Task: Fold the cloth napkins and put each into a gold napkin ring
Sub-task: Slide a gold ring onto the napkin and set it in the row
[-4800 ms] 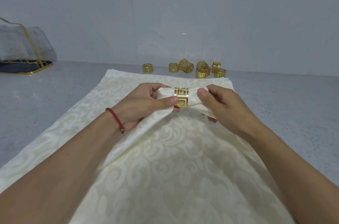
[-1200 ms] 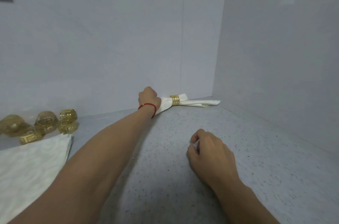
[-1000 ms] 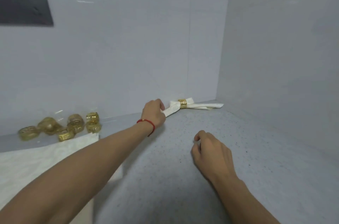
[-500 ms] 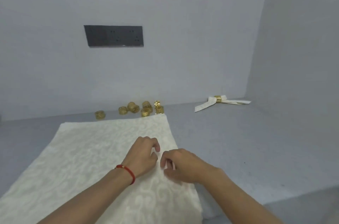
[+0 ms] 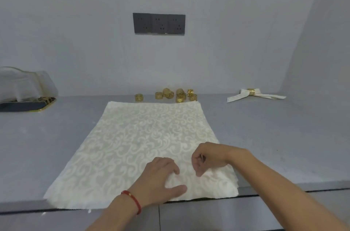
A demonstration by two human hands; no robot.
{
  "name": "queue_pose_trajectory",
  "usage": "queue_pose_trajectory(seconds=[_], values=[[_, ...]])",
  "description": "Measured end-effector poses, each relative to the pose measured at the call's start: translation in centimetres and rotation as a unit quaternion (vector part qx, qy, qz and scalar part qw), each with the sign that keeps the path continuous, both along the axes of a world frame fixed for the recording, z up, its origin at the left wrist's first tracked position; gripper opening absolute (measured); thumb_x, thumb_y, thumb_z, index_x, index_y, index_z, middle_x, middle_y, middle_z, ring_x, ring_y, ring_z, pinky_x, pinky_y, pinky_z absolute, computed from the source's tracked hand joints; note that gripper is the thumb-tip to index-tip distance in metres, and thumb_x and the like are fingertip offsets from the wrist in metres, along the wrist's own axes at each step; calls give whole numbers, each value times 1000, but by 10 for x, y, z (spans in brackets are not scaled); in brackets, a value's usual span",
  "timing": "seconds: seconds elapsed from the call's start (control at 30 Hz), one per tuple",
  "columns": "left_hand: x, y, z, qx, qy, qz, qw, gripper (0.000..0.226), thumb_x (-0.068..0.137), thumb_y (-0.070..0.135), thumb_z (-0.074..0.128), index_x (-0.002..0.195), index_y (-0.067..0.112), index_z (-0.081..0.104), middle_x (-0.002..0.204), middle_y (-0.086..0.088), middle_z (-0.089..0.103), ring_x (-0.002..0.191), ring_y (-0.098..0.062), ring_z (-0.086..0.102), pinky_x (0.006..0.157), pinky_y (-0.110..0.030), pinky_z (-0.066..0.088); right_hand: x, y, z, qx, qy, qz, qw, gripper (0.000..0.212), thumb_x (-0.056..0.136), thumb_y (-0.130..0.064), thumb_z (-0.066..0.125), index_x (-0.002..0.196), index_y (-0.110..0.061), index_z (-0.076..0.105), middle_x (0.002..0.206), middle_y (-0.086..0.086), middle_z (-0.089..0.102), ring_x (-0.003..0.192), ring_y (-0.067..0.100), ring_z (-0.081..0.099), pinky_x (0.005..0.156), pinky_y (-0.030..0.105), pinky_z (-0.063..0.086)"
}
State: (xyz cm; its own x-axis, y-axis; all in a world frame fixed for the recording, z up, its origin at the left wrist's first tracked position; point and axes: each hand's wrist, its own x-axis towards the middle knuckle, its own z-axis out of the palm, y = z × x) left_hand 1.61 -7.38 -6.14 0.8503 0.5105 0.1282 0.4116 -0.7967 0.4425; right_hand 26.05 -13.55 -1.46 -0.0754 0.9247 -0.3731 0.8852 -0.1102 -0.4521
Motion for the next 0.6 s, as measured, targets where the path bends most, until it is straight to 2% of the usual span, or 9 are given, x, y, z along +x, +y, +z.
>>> queue_pose_trajectory(seconds=[0.1,0.2,0.27,0.33,0.37,0.43,0.5,0.57,0.6], values=[[-2,1,-1,26,22,-14,999,55,79,76,57,121,40,52,133,27,40,130,3,27,100,-16,19,2,4,-1,-12,-20,5,1000,9,88,-35,76,87,-26,72,83,-11,68,77,6,59,85,34,57],[-2,2,2,38,38,-28,998,63,75,79,56,123,39,51,134,26,42,130,0,29,102,-18,23,4,8,0,-6,-23,12,1000,14,92,-34,70,79,-30,67,80,-16,62,75,5,56,79,29,51],[-3,3,5,42,59,-38,997,66,78,74,58,130,35,48,136,22,42,129,-2,31,103,-17,25,5,10,4,14,-22,9,1000,20,98,-32,65,78,-34,60,81,-17,59,73,5,52,74,23,46],[-3,6,6,27,80,-31,996,63,88,63,56,139,30,44,138,17,45,127,-6,36,101,-17,29,4,12,7,41,-18,-4,999,18,102,-35,57,86,-29,56,86,-13,56,74,7,48,73,23,43],[-2,8,8,18,82,-21,996,54,93,57,53,138,28,45,133,14,50,122,-7,42,97,-17,32,3,13,6,62,-12,-12,998,17,104,-35,54,91,-24,56,88,-13,56,74,6,47,74,24,43],[0,15,10,8,61,-5,998,28,100,47,48,118,26,54,105,11,60,96,-9,52,77,-17,37,0,17,0,114,14,-36,993,16,105,-32,52,99,-18,55,92,-12,60,76,3,51,77,28,46],[-1,23,11,-22,27,14,999,9,102,26,48,97,27,55,85,11,60,80,-13,56,63,-16,33,2,18,-6,148,22,-53,987,16,100,-40,59,103,-25,55,99,-10,65,85,5,59,84,33,51],[-5,25,10,-61,-23,38,997,23,98,7,45,95,27,57,82,10,63,76,-10,59,65,-18,39,16,16,-10,124,5,-51,991,33,90,-53,70,115,-38,55,112,-13,64,104,7,60,92,31,51],[-7,22,9,-61,-47,52,996,27,96,4,44,99,27,58,86,9,64,79,-8,59,70,-20,43,25,14,-11,117,-7,-52,992,41,87,-52,74,122,-40,56,121,-15,62,112,5,58,97,28,49]])
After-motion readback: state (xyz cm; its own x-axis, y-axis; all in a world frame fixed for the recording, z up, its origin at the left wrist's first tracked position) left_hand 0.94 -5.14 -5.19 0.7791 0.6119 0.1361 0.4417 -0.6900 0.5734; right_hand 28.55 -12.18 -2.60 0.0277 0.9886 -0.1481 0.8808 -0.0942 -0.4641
